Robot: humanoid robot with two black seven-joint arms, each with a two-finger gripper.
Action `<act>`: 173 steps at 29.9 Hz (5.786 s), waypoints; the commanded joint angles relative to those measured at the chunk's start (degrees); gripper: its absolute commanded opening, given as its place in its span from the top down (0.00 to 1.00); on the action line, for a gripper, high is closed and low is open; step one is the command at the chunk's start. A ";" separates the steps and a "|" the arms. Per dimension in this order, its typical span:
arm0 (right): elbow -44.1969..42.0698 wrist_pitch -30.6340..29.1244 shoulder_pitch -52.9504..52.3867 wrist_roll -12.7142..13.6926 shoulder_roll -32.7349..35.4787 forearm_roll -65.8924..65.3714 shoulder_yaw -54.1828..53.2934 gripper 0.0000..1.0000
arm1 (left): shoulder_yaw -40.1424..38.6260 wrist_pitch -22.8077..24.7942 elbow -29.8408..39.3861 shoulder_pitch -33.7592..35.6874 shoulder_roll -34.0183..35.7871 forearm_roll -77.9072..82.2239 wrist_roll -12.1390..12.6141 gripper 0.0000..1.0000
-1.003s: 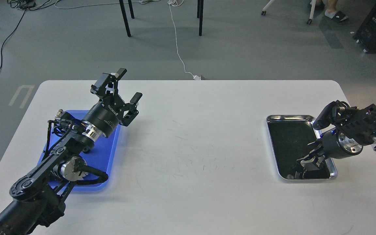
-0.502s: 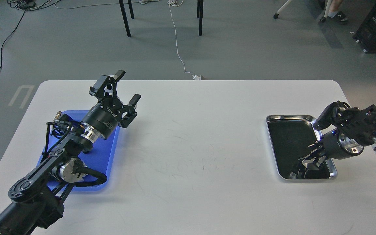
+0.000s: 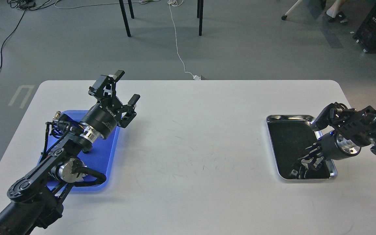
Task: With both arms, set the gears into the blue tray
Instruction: 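Grasp a second small black gear with the right gripper, then carry the second gear with the right gripper toward the table center, then release the gear on the table and retract the right arm, then reach the left gripper toward the second black gear, then close the left gripper on the second black gear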
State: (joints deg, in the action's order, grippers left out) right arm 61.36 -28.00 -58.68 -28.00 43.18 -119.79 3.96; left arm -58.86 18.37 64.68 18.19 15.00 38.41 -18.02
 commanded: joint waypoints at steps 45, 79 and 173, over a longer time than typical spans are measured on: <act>2.19 0.00 -12.86 0.00 -13.37 11.16 0.08 0.86 | -0.20 0.00 0.71 0.00 0.29 0.00 0.00 0.02; -13.02 0.00 -11.81 0.00 -40.89 13.80 7.03 0.85 | -1.78 0.00 0.88 -1.23 3.36 -0.53 -0.09 0.02; -8.80 0.00 32.84 0.00 -4.50 123.13 -29.89 0.05 | 52.45 -4.92 -7.20 32.61 -0.33 86.59 -9.98 0.24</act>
State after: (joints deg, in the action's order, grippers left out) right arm 52.80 -28.00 -25.84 -28.00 38.72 3.40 -25.94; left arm -7.47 13.44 57.76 50.67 14.96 125.01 -28.00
